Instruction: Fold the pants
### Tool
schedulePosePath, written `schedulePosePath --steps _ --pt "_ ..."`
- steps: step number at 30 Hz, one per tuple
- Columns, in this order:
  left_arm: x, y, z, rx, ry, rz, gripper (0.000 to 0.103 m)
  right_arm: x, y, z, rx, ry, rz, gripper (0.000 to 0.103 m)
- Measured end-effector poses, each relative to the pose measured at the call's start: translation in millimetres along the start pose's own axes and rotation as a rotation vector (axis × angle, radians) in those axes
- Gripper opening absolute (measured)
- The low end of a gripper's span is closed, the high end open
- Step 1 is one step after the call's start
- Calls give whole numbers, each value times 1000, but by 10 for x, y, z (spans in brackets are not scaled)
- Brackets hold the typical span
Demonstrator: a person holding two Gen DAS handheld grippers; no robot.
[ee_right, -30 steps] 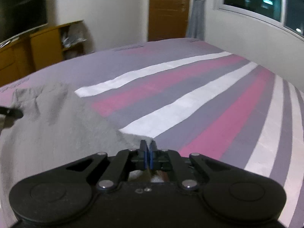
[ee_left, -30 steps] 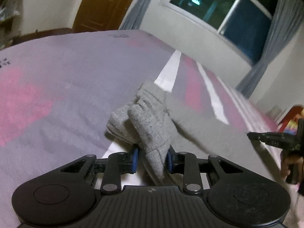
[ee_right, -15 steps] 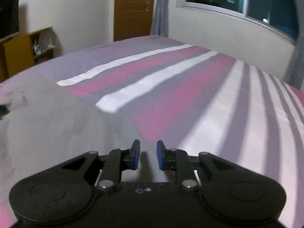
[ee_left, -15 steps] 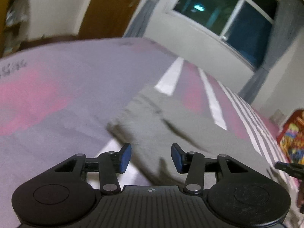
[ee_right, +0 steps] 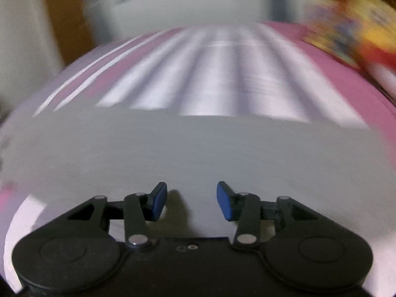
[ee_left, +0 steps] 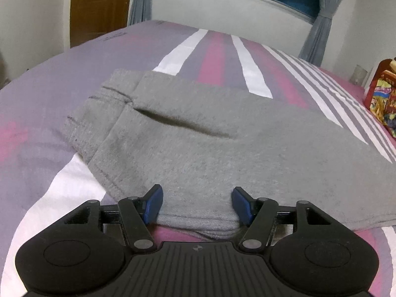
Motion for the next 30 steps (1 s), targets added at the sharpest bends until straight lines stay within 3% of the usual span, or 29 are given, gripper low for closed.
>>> schedulePosePath --steps 2,5,7,18,30 --pt "-6 -20 -18 14 3 -5 63 -140 -451 309 -76 -65 -147 43" --pt "-28 -75 -53 34 8 -12 63 -366 -959 728 -39 -174 -377 44" --pt "-34 -90 -60 40 8 -9 63 -518 -1120 856 -23 -195 -439 44" --pt "-108 -7 -55 -10 -43 -14 64 -791 -995 840 -15 -171 -525 46" --pt "-92 86 -6 -82 -14 -44 65 -717 -814 862 -71 -217 -527 49"
Point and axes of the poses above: each gripper's, at about its wrist camera, not at the fingertips, and z roughly against the way its jaws point, y to its left, x to its top, the point moved 5 cm from there along -z, roughly the way its jaws point, and after that the axes turned 12 degrees about z, right-handed, at the moved point
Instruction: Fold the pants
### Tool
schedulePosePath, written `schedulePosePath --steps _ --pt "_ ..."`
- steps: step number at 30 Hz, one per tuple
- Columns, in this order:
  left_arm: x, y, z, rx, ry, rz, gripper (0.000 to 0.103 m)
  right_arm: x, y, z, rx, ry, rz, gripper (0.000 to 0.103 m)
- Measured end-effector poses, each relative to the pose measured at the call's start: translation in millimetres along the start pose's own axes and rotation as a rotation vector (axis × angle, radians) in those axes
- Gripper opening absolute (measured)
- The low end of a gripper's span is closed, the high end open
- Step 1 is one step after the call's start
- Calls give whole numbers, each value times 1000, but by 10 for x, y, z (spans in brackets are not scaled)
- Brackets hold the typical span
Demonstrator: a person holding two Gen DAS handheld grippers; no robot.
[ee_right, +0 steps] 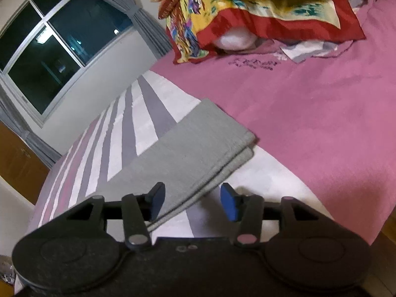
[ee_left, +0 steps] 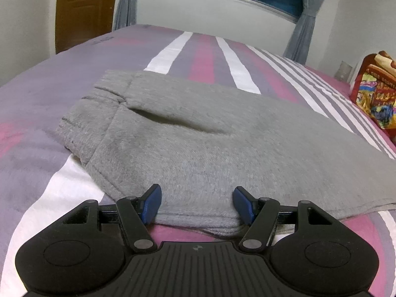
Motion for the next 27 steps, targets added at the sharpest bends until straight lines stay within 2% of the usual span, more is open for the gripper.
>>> schedulePosePath --steps 5,7,10,14,16,17,18,20,23,24,25,26,27 --pt "-83 -11 40 23 -41 30 65 38 -189 -61 59 -43 -104 49" --pt "-66 -25 29 34 -35 39 65 57 -287 -161 55 -34 -121 49" --pt "-45 -44 8 46 -21 43 65 6 -459 -319 38 5 -223 45" --pt "-33 -58 -13 64 -13 46 65 -23 -498 -472 76 -16 -285 47" --pt "-27 -68 -24 77 -11 48 65 27 -464 -564 66 -10 -278 47" --pt "-25 -71 -25 81 -11 49 65 61 -436 -599 63 -8 -265 40" --pt "-23 -76 -26 85 -11 52 65 95 -406 -635 57 -9 -240 11" --pt "-24 -85 -21 90 -11 53 65 156 -342 -633 53 -15 -200 12" --pt "-35 -89 -26 89 -15 49 65 307 -77 -252 113 -178 -38 11" --pt "-41 -85 -34 87 -18 51 65 272 -93 -259 75 -179 4 11" --pt "-43 -85 -41 86 -20 52 65 188 -228 -395 33 -105 -33 11" --pt "-42 -90 -46 88 -18 49 65 40 -452 -612 9 22 -139 10" --pt "-39 -87 -42 88 -17 47 65 -25 -557 -658 39 26 -198 9"
Point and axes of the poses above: each gripper's, at about its wrist camera, not at the fingertips, and z roughly against the way its jaws point, y to its left, x to its top, the point moved 5 cm from there along -z, roughly the way its jaws point, and after that the axes turned 12 degrees about z, right-handed, at the moved point
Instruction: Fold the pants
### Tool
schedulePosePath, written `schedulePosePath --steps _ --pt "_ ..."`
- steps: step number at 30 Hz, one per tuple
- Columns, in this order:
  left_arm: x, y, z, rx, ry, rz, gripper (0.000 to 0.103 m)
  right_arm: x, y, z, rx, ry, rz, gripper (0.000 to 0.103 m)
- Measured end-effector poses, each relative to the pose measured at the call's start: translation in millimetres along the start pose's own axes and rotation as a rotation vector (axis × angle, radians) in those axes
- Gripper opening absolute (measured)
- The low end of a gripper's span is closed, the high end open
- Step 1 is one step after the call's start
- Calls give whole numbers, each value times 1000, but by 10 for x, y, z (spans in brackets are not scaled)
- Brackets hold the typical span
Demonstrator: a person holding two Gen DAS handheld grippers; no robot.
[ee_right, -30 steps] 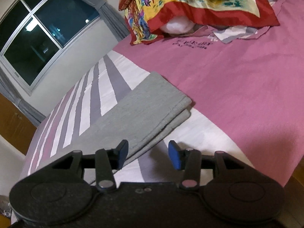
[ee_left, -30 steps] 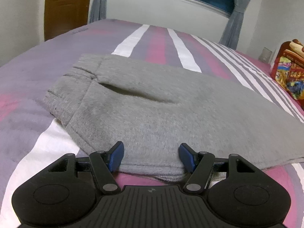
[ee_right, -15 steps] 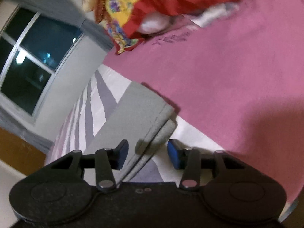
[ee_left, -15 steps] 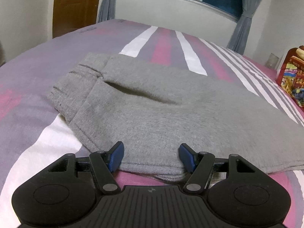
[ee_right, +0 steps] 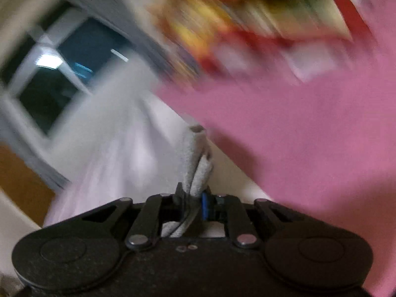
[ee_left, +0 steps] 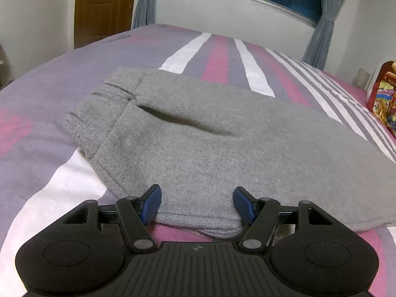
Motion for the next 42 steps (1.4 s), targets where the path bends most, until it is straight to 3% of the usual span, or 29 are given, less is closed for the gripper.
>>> schedulePosePath --steps 6,10,12,14,29,35,39,42 --pt "106 17 64 2 9 0 65 5 103 64 -10 -6 10 13" --pt "244 88 270 7 -85 24 65 39 111 48 -14 35 28 13" --pt "219 185 160 70 -38 13 65 70 95 41 -11 46 26 14" --pt "147 255 19 65 20 18 66 65 94 36 -11 52 24 15" --pt "107 293 -6 37 -2 1 68 62 99 33 -68 37 -59 18" --pt "87 301 -3 30 -9 0 68 60 -10 33 -31 47 -161 16" --pt "79 310 4 22 -9 -2 68 101 135 74 -80 47 -49 15" --pt "82 315 7 19 -6 0 68 88 117 51 -93 50 -100 17"
Point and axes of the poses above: each gripper's, at about its wrist camera, not at the fingertips, and z roughly against the way its jaws point, y to its left, x to its top, the point moved 5 cm from there along -z, roughly the way its jaws point, and after that the axes turned 12 degrees about z, right-handed, at the moved point
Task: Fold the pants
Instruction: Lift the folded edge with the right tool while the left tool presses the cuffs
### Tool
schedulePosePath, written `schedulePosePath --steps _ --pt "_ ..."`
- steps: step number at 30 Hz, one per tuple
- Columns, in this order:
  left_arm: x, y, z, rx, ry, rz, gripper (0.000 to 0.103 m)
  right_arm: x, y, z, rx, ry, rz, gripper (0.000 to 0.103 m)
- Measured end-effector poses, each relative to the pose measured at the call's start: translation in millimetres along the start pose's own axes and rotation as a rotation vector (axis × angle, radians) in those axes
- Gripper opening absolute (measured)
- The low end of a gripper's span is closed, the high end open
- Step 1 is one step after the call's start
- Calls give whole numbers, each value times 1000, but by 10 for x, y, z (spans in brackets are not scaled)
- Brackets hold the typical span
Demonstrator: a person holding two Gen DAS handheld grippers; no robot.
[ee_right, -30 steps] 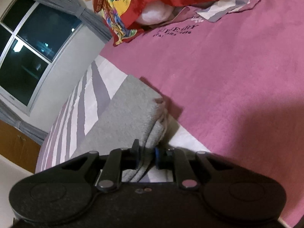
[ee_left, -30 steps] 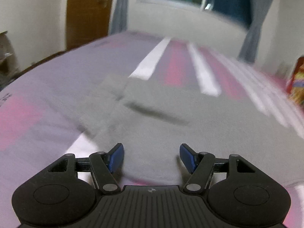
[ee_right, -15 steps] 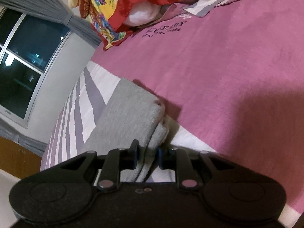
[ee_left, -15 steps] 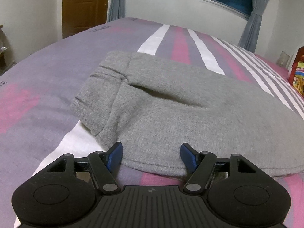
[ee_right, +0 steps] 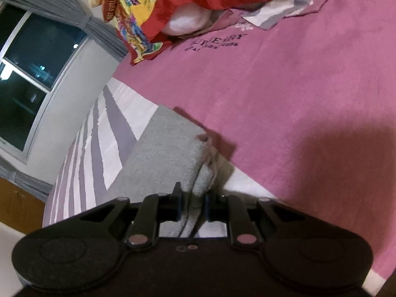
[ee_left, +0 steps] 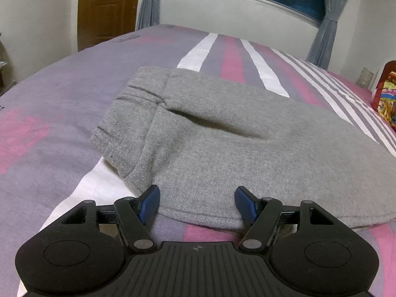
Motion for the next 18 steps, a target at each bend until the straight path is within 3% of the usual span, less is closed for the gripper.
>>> schedulePosePath --steps 4,7,9,10,11,13,18 --pt "76 40 98 -28 -11 20 68 -23 -90 -12 22 -9 -67 14" --pt "152 243 339 -64 -125 127 68 -43 -18 11 4 -5 22 15" --pt "168 472 467 -51 -176 220 68 -47 -49 20 25 0 3 16" --pt "170 583 504 -54 -192 273 64 -45 -77 24 39 3 -17 16" --pt "170 687 511 -69 -189 326 47 -40 -89 23 46 6 -24 16" --pt "179 839 461 -105 -152 407 33 -42 -76 19 45 9 -8 16" --pt "267 905 334 -221 -136 512 33 -58 -51 12 39 -1 -2 18"
Point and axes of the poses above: each gripper's, at about its wrist camera, not at the fingertips, and z roughly against the way its jaws point, y to its left, x to its top, the point moved 5 cm from there along -z, roughly the way its jaws point, and after that the axes turned 12 degrees about z, right-handed, at the moved point
